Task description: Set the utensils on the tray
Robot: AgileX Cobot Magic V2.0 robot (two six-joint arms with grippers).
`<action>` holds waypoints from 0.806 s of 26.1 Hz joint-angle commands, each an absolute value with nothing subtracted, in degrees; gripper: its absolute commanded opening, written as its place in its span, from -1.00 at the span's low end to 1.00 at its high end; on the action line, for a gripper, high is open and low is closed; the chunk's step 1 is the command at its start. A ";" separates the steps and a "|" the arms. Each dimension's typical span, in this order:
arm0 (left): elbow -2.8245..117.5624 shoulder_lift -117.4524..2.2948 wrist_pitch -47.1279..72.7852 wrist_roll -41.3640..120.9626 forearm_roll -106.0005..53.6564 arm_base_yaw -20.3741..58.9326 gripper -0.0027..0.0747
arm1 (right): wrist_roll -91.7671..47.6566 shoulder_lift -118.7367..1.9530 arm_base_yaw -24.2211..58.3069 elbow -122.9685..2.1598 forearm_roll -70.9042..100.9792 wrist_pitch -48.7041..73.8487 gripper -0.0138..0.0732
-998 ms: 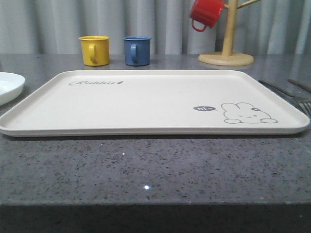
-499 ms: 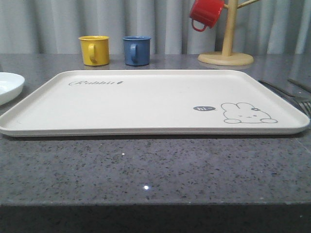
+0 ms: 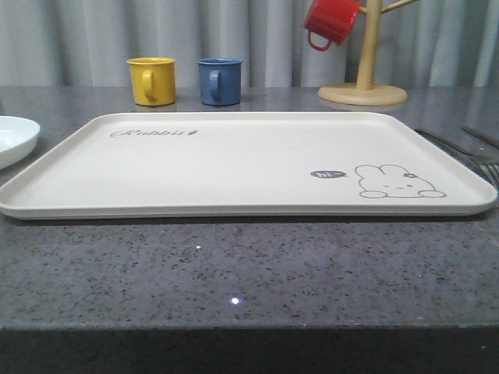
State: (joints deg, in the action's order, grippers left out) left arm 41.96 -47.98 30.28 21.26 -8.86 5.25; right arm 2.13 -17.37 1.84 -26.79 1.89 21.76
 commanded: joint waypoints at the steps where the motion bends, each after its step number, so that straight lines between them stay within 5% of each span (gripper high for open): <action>1: 50.31 -55.98 35.27 22.06 -7.65 6.16 0.47 | 1.76 -18.34 1.63 -28.85 1.36 17.35 0.82; 10: 62.15 -70.83 49.62 22.29 -4.03 6.65 0.17 | 1.76 -18.34 1.63 -28.85 1.36 17.35 0.82; 21: 64.35 -81.43 54.81 23.76 -0.92 11.77 0.12 | 1.76 -18.34 1.63 -28.85 1.36 17.35 0.82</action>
State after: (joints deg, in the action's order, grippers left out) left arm 62.46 -81.04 55.20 23.63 -1.88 10.44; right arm 2.13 -17.37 1.84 -26.79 1.89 21.76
